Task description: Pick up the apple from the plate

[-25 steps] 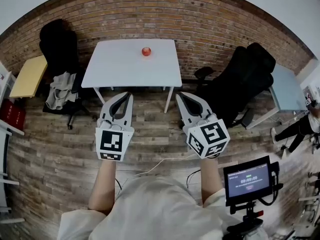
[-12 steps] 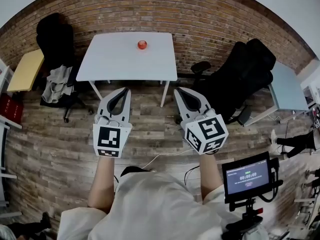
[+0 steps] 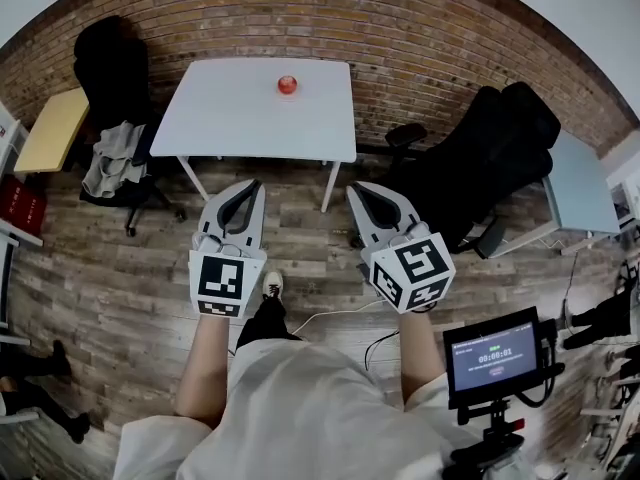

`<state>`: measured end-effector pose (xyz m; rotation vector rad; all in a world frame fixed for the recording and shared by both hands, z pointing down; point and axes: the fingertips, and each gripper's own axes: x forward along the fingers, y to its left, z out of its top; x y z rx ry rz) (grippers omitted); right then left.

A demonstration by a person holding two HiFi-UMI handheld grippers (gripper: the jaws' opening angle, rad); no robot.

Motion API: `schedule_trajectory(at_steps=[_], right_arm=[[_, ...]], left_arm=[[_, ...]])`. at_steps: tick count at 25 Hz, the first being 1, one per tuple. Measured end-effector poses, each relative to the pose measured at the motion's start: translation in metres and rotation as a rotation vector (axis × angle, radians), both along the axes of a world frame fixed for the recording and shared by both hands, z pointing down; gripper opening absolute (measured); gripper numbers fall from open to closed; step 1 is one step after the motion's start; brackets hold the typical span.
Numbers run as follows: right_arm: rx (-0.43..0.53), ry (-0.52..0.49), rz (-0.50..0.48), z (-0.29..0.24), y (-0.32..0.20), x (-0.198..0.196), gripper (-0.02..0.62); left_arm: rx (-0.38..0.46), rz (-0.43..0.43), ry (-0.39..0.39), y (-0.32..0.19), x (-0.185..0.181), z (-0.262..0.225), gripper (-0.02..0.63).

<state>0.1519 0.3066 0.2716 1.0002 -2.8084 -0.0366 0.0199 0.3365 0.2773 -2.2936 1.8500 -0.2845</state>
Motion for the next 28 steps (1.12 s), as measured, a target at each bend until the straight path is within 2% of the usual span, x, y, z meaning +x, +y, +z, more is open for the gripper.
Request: schedule_trajectory(at_steps=[9, 23, 28], right_arm=[[0.008, -0.003, 0.003, 0.006, -0.053, -0.008, 0.003], [-0.004, 0.034, 0.028, 0.018, -0.188, -0.071, 0.003], [0.026, 0.041, 0.036, 0.007, -0.231, -0.091, 0.003]], left_arm=[[-0.016, 0.018, 0.01, -0.051, -0.007, 0.017, 0.006], [-0.054, 0.056, 0.021, -0.196, -0.072, 0.026, 0.006], [-0.057, 0.066, 0.023, -0.242, -0.095, 0.02, 0.006]])
